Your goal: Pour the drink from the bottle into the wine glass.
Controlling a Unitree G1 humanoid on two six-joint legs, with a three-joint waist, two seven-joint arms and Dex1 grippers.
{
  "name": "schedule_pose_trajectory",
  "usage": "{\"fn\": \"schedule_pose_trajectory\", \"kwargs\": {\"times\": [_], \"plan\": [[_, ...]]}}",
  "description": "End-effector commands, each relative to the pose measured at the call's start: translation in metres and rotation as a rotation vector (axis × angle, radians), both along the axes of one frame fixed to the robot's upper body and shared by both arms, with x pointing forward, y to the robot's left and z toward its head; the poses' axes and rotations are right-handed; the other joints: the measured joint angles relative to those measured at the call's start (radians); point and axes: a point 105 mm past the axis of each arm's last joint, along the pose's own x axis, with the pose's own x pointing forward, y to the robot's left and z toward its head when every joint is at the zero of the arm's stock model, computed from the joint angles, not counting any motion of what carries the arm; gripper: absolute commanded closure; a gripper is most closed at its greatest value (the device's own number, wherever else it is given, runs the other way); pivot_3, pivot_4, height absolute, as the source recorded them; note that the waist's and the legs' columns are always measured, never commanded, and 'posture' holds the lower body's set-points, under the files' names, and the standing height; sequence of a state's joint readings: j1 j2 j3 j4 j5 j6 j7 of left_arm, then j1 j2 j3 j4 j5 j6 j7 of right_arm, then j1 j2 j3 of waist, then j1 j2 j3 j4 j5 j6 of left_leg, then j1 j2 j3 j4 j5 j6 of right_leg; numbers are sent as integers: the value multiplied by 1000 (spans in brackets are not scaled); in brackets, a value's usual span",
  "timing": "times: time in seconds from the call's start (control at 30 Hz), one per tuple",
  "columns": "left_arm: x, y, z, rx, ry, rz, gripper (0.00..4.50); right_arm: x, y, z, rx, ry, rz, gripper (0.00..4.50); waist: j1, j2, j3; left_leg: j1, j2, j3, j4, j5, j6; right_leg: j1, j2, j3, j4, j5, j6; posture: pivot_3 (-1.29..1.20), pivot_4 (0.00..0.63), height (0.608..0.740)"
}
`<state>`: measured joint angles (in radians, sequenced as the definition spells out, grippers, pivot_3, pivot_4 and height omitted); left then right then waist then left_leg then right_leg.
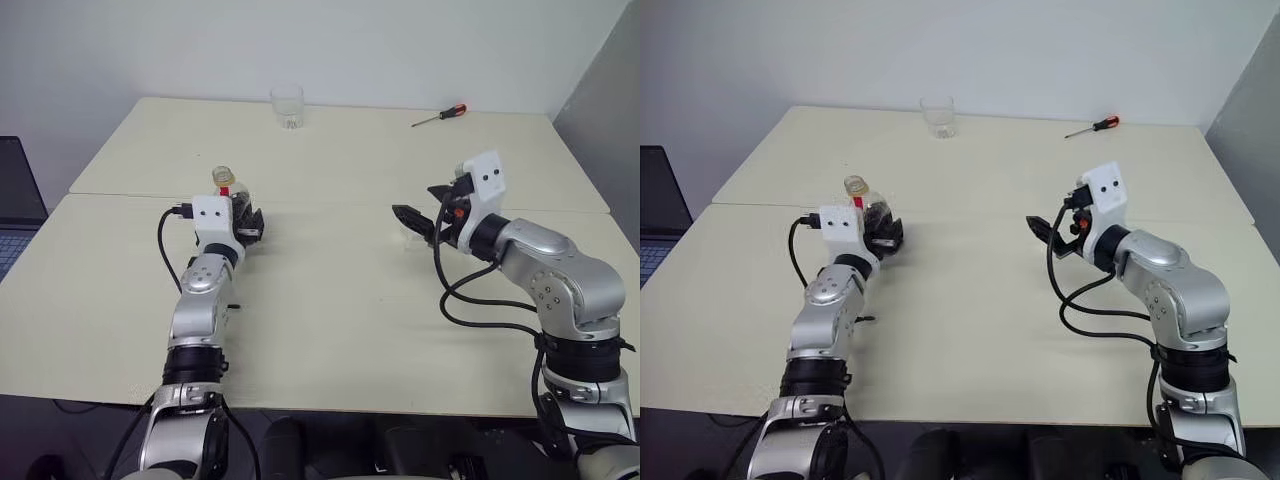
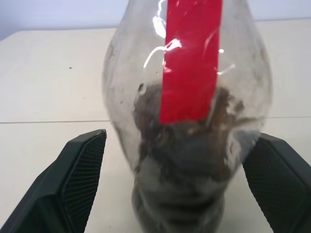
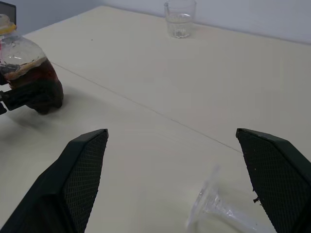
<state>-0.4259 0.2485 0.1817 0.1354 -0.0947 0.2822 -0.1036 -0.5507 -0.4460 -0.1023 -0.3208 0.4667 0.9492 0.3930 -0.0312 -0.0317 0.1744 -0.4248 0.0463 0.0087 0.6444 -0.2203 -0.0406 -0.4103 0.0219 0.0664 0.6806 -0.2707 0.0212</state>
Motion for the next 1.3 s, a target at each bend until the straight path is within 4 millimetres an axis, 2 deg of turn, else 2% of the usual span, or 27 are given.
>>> {"fn": "schedule_pose_trajectory", "kwargs": {"times": [0.03,0.43,0.57,0.7,0.83,0.87,1.0,1.2,1.3], "plan": [[-12,-5,12,29,-35,-23,52,-7,-11,2,36,-3,-17,0,1,0,0,0,0,0,0,0,0,0,0,0,0,0,0,0,150,740],[-51,-23,2,53,-12,-64,52,-14,-27,-22,104,96,-77,0,-2,0,0,4,-1,1,1,0,1,2,0,3,0,-1,3,0,150,740],[-70,-12,-3,93,1,-65,52,-25,-31,-35,150,148,-75,0,-2,0,0,4,0,1,0,0,1,2,1,4,0,-2,3,0,150,740],[-76,-36,-7,91,-1,-272,52,-32,-34,-42,266,187,-99,0,-2,0,0,5,0,1,0,0,1,3,1,3,1,-3,4,0,150,740],[-79,-86,-19,74,76,-627,52,-28,-37,-53,439,235,-217,0,-2,0,0,7,-1,3,1,1,1,4,1,3,0,-2,3,0,150,740],[-81,-93,-22,84,96,-686,52,-27,-37,-54,471,246,-239,0,-2,0,0,7,-1,3,1,1,2,4,1,3,0,-2,4,0,150,740],[-77,-98,-23,196,146,-816,52,-16,-43,-64,573,297,-377,0,-6,0,0,7,-1,4,0,1,2,4,3,3,0,-2,3,0,150,740],[-81,-98,-17,197,246,-977,52,-7,-33,-53,794,334,-394,0,-22,1,0,6,1,3,-2,1,2,2,5,4,0,-3,3,0,150,740],[-80,-100,-13,189,281,-1013,52,4,-31,-48,917,367,-425,0,-25,1,0,6,1,3,-3,1,2,1,5,3,0,-3,2,0,150,740]]}}
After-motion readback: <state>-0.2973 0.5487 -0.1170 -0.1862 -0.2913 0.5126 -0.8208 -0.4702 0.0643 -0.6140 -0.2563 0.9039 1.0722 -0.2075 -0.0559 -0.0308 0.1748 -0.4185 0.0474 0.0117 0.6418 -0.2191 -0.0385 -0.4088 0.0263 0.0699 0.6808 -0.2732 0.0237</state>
